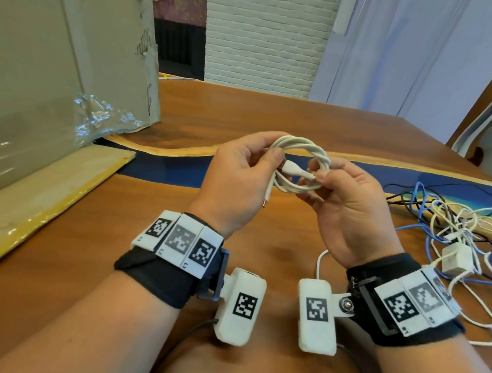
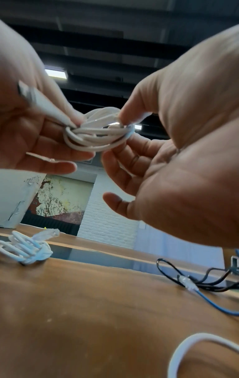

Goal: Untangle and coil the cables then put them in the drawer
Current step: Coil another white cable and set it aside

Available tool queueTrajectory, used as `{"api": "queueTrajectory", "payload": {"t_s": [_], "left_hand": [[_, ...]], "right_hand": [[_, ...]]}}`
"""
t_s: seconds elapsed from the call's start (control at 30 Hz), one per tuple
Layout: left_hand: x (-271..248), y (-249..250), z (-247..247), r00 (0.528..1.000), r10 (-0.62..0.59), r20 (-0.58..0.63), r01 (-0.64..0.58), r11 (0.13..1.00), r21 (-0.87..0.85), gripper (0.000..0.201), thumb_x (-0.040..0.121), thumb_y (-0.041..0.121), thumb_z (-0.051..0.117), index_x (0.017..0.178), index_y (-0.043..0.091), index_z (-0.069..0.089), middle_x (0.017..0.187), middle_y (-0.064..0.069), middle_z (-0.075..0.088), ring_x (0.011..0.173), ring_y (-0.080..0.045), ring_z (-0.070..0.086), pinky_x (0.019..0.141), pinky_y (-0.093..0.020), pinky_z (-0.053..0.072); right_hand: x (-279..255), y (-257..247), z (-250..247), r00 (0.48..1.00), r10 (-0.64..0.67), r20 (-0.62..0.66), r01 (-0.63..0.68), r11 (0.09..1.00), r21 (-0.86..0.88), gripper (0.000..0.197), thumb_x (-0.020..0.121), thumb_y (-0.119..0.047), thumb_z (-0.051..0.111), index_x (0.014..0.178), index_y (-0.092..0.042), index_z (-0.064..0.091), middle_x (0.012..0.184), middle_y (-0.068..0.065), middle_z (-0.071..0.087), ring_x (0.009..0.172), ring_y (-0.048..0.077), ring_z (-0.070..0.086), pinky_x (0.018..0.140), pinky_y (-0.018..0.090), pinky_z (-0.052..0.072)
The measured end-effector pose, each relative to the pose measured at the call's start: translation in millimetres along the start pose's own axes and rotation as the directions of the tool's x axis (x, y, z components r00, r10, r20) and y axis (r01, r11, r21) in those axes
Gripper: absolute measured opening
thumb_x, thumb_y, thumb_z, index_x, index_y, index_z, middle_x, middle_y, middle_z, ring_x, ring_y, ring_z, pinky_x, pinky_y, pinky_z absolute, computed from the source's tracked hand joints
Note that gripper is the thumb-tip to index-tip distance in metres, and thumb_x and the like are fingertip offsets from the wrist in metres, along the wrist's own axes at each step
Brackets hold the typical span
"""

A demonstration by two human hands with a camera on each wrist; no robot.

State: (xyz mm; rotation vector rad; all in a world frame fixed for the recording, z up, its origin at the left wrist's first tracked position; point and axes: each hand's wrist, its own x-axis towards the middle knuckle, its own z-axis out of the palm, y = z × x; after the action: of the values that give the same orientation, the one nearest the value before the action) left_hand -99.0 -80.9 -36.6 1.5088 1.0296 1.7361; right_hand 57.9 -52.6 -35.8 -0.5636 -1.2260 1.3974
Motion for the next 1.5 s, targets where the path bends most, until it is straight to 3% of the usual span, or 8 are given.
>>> {"api": "queueTrajectory", "payload": {"t_s": [0.17, 0.33, 0.53, 0.73, 0.93, 1.13, 1.3, 1.5], "left_hand": [[1, 1, -2, 1.000, 0.008, 0.023, -0.010, 0.997, 0.071, 0.024, 0.104, 0.006, 0.053, 0.116, 0.013, 0.073, 0.094, -0.003, 0.077, 0.080, -0.011, 0.071, 0.074, -0.025, 0.057], [4, 0, -4, 1.000, 0.023, -0.011, -0.021, 0.988, 0.153, 0.023, 0.104, 0.011, 0.056, 0.117, 0.017, 0.073, 0.099, 0.005, 0.076, 0.089, -0.006, 0.070, 0.081, -0.023, 0.058], [9, 0, -9, 0.995, -0.101, -0.014, 0.101, 0.992, 0.072, 0.023, 0.104, 0.013, 0.057, 0.115, 0.019, 0.075, 0.101, -0.005, 0.078, 0.099, -0.027, 0.073, 0.091, -0.048, 0.059], [10, -5, -14, 0.988, -0.157, 0.000, 0.156, 0.981, 0.116, 0.023, 0.104, 0.012, 0.056, 0.112, 0.012, 0.077, 0.097, -0.007, 0.079, 0.090, -0.023, 0.073, 0.083, -0.036, 0.059], [7, -9, -13, 0.970, -0.219, 0.103, 0.214, 0.975, 0.061, 0.021, 0.106, 0.013, 0.054, 0.105, 0.011, 0.075, 0.085, -0.013, 0.071, 0.076, -0.027, 0.065, 0.075, -0.042, 0.055], [6, -6, -18, 0.964, -0.251, 0.086, 0.254, 0.967, -0.026, 0.019, 0.103, 0.012, 0.058, 0.104, 0.013, 0.077, 0.077, -0.002, 0.067, 0.061, -0.011, 0.060, 0.058, -0.023, 0.051], [3, -5, -12, 0.973, -0.230, 0.028, 0.231, 0.973, -0.003, 0.019, 0.102, 0.014, 0.061, 0.104, 0.021, 0.078, 0.080, -0.002, 0.071, 0.063, -0.015, 0.063, 0.059, -0.027, 0.054], [2, -10, -8, 0.970, -0.241, 0.025, 0.241, 0.970, 0.013, 0.018, 0.100, 0.012, 0.063, 0.112, 0.013, 0.077, 0.081, -0.002, 0.073, 0.068, -0.013, 0.068, 0.064, -0.027, 0.057]], "right_hand": [[-4, 5, 0, 0.999, -0.017, 0.045, 0.020, 0.998, -0.058, 0.017, 0.079, -0.015, 0.084, 0.078, -0.015, 0.067, 0.089, 0.013, 0.071, 0.094, 0.034, 0.067, 0.097, 0.056, 0.050], [-1, 4, -2, 0.999, 0.009, 0.051, -0.008, 1.000, -0.018, 0.029, 0.063, -0.021, 0.083, 0.081, -0.010, 0.063, 0.092, 0.015, 0.077, 0.094, 0.029, 0.073, 0.094, 0.042, 0.054], [-1, 5, 5, 0.999, 0.036, 0.000, -0.036, 0.999, -0.028, 0.029, 0.061, -0.029, 0.082, 0.077, -0.019, 0.061, 0.090, 0.006, 0.074, 0.092, 0.024, 0.068, 0.093, 0.048, 0.047], [0, 10, 10, 0.998, 0.053, -0.034, -0.053, 0.999, 0.009, 0.014, 0.079, -0.017, 0.070, 0.072, -0.020, 0.058, 0.077, 0.002, 0.072, 0.083, 0.021, 0.069, 0.095, 0.048, 0.044], [1, 13, 13, 0.996, 0.085, 0.033, -0.090, 0.977, 0.192, 0.015, 0.078, -0.002, 0.056, 0.075, -0.013, 0.046, 0.058, 0.004, 0.058, 0.076, 0.026, 0.069, 0.094, 0.049, 0.043], [3, 6, -2, 0.995, 0.048, 0.091, -0.038, 0.994, -0.101, 0.014, 0.076, -0.003, 0.064, 0.083, -0.011, 0.056, 0.072, 0.008, 0.058, 0.081, 0.024, 0.063, 0.078, 0.035, 0.051], [-1, 8, -11, 0.976, 0.053, 0.211, 0.015, 0.950, -0.310, 0.027, 0.076, -0.001, 0.073, 0.096, -0.013, 0.059, 0.089, 0.012, 0.064, 0.088, 0.032, 0.061, 0.083, 0.046, 0.053], [0, 11, -12, 0.992, 0.031, 0.119, 0.030, 0.878, -0.478, 0.025, 0.086, 0.007, 0.070, 0.090, -0.014, 0.059, 0.099, 0.030, 0.063, 0.081, 0.026, 0.065, 0.070, 0.042, 0.057]]}}
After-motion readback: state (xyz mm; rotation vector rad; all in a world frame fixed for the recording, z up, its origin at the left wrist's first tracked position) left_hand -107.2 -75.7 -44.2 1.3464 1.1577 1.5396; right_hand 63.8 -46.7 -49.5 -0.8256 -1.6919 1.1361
